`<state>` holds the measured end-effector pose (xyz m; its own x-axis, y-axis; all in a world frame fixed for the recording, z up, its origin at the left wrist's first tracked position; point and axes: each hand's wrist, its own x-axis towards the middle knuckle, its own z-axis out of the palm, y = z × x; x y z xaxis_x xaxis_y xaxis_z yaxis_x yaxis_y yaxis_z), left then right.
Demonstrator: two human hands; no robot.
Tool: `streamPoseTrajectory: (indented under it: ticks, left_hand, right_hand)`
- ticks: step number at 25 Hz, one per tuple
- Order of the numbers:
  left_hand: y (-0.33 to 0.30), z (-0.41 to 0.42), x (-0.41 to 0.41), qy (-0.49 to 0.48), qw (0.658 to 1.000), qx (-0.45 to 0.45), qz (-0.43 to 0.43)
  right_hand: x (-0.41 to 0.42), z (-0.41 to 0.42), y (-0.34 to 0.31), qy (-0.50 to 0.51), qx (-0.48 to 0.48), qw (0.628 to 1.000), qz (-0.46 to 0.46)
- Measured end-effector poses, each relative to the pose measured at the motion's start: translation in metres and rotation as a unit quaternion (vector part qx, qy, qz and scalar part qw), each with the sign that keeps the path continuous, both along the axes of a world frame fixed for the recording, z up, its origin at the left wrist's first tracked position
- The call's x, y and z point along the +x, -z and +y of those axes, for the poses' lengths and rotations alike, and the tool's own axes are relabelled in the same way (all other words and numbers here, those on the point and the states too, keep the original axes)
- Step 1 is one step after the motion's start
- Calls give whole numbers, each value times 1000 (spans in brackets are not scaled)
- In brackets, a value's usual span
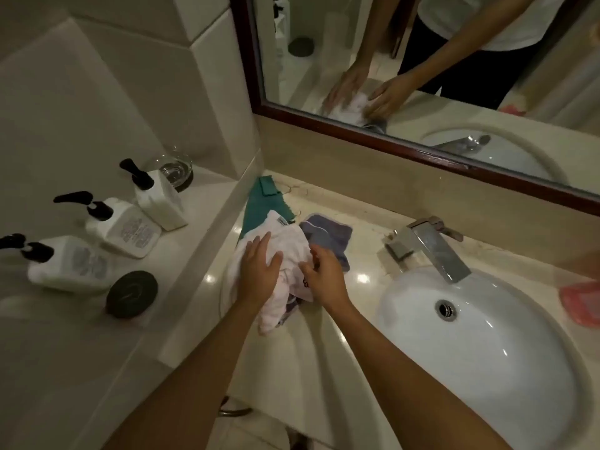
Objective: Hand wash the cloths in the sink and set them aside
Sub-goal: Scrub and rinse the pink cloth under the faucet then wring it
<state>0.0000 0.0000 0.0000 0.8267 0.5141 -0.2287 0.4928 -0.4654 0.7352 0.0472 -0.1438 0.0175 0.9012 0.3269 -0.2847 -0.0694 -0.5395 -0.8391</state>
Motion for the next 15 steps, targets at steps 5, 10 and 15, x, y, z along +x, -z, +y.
streamPoseTrajectory:
  ticks: [5, 10, 15]
  left_hand:
    - [32, 6, 7, 16, 982, 135, 133]
    - [35, 8, -6, -71, 994, 86, -10]
    - [-5, 1, -9, -104, 987, -17, -117]
  right_hand:
    - [3, 13, 24, 16, -48, 999, -13]
    - [3, 12, 26, 87, 1, 995, 46]
    - [-7, 8, -5, 126, 93, 987, 45]
